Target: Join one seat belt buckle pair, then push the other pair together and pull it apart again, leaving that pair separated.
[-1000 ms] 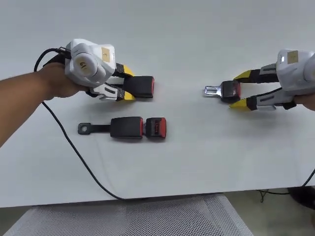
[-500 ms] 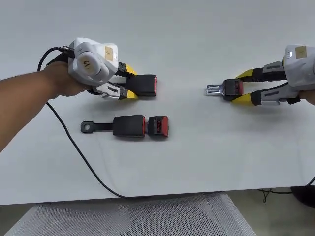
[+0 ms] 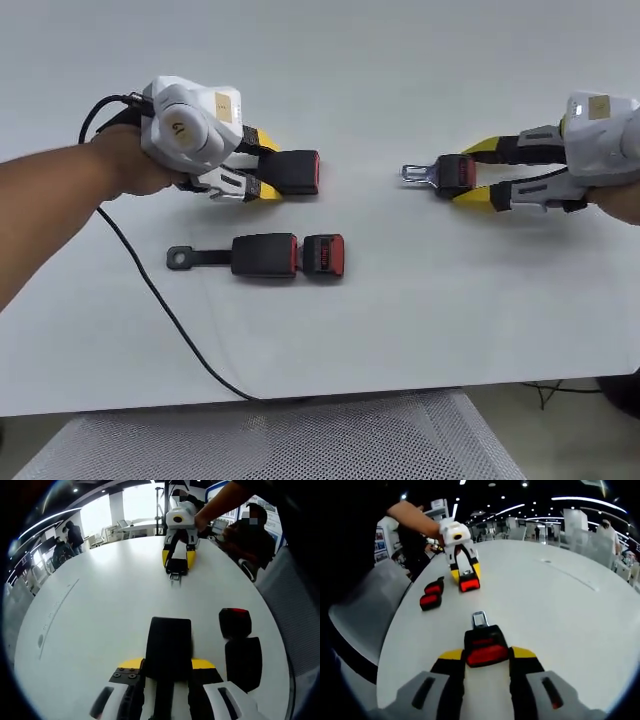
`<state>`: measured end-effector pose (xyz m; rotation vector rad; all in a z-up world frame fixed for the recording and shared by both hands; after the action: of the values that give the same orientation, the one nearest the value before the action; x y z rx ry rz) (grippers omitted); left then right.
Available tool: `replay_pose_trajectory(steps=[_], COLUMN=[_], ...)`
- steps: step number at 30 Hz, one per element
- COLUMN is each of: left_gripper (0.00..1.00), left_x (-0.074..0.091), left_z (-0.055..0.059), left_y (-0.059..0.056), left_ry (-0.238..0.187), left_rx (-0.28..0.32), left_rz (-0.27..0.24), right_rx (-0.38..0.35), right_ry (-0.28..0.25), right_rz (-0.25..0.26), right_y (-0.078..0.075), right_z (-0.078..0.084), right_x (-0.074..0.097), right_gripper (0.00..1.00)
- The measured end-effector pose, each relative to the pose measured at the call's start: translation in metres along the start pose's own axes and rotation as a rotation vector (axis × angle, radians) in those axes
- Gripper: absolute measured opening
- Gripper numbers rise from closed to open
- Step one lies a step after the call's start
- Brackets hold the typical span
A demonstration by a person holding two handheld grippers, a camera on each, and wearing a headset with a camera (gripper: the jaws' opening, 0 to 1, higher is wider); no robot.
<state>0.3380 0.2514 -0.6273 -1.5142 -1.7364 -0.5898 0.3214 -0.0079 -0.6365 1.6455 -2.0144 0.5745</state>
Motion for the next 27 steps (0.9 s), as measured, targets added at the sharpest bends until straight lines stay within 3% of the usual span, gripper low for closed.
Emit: replay_pose_trajectory(steps=[27], left_gripper=[0.34], left_x=[0.003], left_z=[0.001], left_y=[0.007], left_ry=[0.014], left_rx=[0.007], left_rz=[0.001], right_rx=[0.050], right_ry=[-0.040], right_rz=[-0.022], right_y=[0.007], right_z=[-0.055], right_x=[-0.067], right_gripper=[0.34])
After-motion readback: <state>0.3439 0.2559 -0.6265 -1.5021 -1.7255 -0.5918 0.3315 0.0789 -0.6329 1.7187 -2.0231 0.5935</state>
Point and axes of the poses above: the centre of the closed fingertips' face, and the gripper's own axes: x roughly backward along the fingers, y roughly to its left, z roughly out of its underside, the point moved 5 cm from there along x, roughly backward along the fingers, and after that the axes turned 12 degrees about x, right-handed, at the moved point
